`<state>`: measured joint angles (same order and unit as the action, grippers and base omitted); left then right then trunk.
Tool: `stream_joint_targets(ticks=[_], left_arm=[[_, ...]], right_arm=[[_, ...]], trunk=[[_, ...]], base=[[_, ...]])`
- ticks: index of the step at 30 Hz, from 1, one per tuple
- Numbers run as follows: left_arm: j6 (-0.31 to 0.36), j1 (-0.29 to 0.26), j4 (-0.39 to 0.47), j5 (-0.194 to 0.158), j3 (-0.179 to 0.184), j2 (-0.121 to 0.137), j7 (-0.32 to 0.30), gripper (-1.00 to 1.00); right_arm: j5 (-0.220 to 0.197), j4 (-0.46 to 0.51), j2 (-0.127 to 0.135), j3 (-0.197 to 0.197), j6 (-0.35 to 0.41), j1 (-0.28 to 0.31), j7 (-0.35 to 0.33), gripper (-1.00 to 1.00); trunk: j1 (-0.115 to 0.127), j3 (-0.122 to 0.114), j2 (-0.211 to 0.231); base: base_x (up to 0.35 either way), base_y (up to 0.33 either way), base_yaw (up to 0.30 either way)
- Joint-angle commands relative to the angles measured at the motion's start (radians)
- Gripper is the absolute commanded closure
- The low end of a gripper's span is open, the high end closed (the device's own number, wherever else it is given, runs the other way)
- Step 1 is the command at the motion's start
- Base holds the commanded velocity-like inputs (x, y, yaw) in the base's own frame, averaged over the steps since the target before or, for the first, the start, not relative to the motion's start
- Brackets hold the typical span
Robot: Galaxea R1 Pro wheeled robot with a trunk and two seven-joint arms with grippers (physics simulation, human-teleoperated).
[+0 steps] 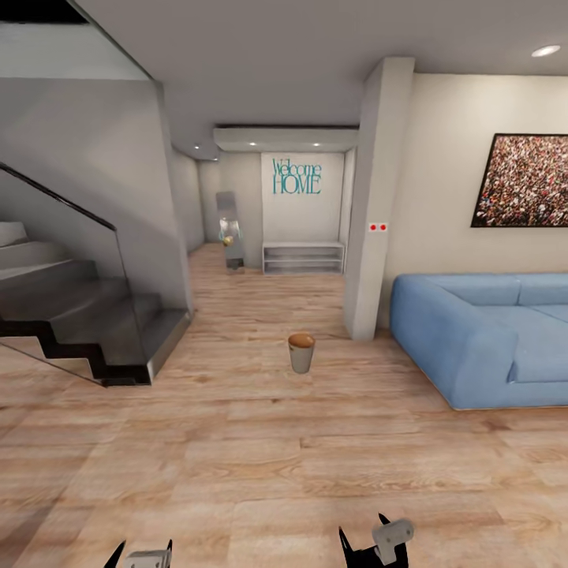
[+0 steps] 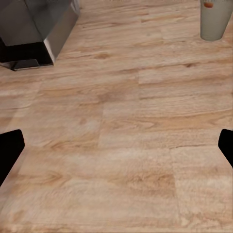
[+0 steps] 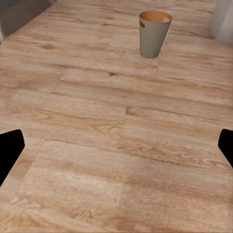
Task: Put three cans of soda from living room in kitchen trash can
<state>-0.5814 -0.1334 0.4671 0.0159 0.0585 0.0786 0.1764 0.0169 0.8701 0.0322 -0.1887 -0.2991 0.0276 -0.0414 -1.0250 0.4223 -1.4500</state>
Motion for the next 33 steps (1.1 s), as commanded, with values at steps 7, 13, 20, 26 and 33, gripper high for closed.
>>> stream_joint_targets(ticks=[7,13,20,26,33], left_arm=[[-0.001,0.000,0.000,-0.001,0.000,0.000,0.000,-1.00],[0.000,0.000,-0.001,0.000,0.000,0.001,0.000,-1.00],[-0.001,0.000,0.003,-0.001,0.000,0.001,0.000,-1.00],[-0.001,0.000,0.005,-0.002,0.000,0.000,0.000,-1.00],[-0.001,0.000,0.001,-0.001,0.000,0.000,0.000,-1.00]], right_arm=[[0.000,0.000,0.000,0.000,0.000,0.000,0.000,-1.00],[0.000,0.001,0.000,0.000,0.000,0.000,0.000,-1.00],[0.000,0.001,-0.001,0.000,0.000,0.000,0.000,-1.00],[0.000,0.001,-0.003,0.000,0.000,0.000,0.000,-1.00],[0.000,0.001,-0.001,0.000,0.000,0.000,0.000,-1.00]], trunk=[[0.000,0.000,0.000],[0.000,0.000,0.000],[0.000,0.000,0.000],[0.000,0.000,0.000],[0.000,0.000,0.000]], base=[[0.324,0.000,0.000],[0.324,0.000,0.000],[0.324,0.000,0.000],[0.324,0.000,0.000],[0.324,0.000,0.000]])
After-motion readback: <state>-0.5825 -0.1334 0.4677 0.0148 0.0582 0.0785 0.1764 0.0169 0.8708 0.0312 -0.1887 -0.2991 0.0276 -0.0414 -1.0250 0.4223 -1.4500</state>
